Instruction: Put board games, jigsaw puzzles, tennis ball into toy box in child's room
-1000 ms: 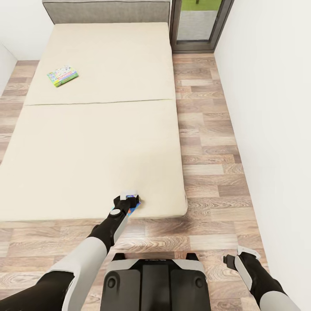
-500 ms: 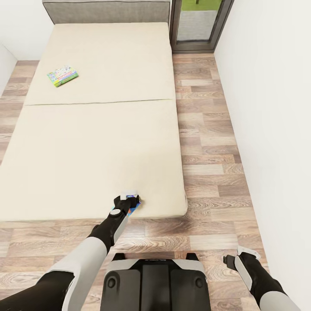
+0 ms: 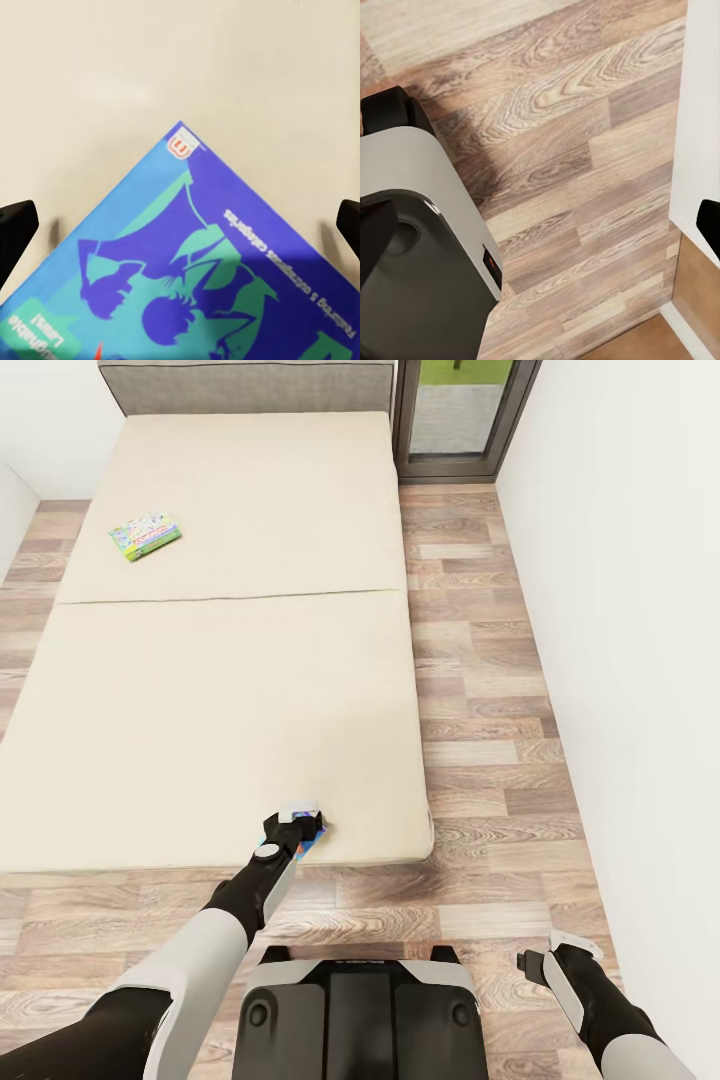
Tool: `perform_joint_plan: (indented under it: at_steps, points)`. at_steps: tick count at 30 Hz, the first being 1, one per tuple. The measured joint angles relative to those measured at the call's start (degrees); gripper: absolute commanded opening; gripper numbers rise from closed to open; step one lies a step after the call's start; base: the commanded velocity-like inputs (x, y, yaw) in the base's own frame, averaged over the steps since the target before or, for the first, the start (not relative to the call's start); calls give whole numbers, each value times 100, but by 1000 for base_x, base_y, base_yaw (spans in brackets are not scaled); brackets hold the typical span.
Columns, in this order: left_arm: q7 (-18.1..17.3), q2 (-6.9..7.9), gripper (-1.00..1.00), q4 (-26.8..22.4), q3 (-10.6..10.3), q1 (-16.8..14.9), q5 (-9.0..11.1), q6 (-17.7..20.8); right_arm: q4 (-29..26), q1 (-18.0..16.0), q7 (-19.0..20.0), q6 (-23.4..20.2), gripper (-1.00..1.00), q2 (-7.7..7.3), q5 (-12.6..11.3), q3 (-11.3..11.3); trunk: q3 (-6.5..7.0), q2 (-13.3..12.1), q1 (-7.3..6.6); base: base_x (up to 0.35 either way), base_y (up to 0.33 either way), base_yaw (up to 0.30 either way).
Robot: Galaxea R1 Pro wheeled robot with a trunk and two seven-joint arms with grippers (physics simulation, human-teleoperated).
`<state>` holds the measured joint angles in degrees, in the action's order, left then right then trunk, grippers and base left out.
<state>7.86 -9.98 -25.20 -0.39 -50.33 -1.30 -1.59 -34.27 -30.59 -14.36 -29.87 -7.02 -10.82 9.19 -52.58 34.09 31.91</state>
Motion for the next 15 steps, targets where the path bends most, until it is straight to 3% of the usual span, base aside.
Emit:
perform_joint_plan:
  at_steps: [15]
  points:
    - [6,0,100,-4,0,0,-5,0,0,0,0,-2,100,0,0,-5,0,0,0,0,0,0]
